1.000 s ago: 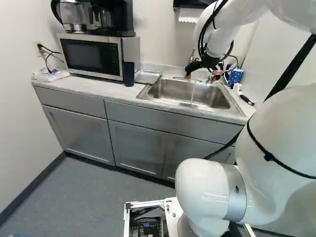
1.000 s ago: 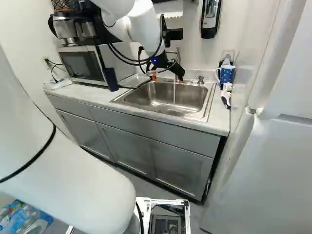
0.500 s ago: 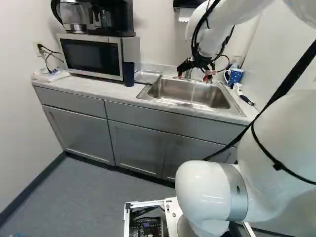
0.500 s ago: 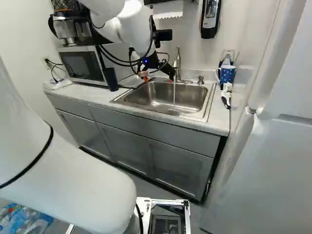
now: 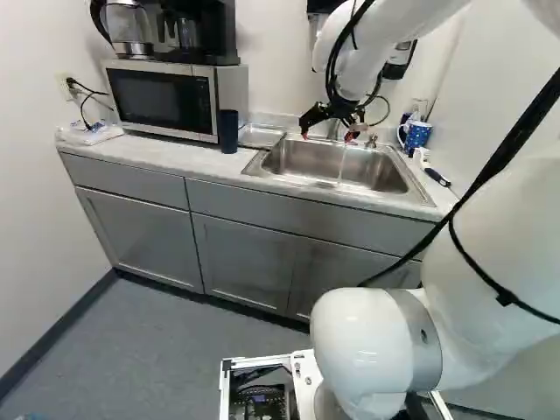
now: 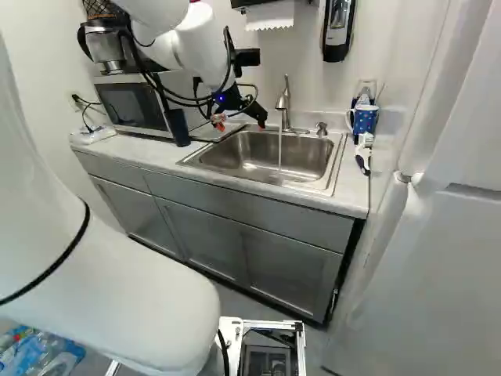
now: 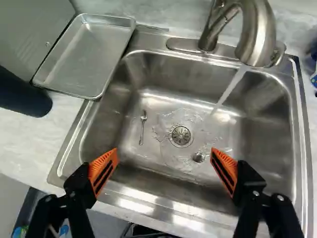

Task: Rinse the cup and place it in the tray

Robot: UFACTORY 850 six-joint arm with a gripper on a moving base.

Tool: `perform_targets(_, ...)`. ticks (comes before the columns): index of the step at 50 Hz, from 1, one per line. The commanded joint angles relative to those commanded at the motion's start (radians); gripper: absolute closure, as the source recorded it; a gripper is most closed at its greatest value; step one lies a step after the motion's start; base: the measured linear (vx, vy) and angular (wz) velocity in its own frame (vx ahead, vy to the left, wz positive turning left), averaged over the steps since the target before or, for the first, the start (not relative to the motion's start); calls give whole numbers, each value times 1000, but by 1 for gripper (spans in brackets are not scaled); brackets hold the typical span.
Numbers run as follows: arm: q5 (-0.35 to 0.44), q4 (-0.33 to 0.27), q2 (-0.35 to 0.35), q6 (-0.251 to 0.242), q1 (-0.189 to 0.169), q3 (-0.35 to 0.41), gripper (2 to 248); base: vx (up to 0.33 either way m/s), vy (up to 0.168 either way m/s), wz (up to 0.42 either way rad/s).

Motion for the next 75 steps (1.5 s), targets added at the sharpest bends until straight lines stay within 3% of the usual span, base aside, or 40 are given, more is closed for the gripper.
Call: perform_targets(75, 0, 0, -24, 0, 279, -22, 3, 0, 0, 0)
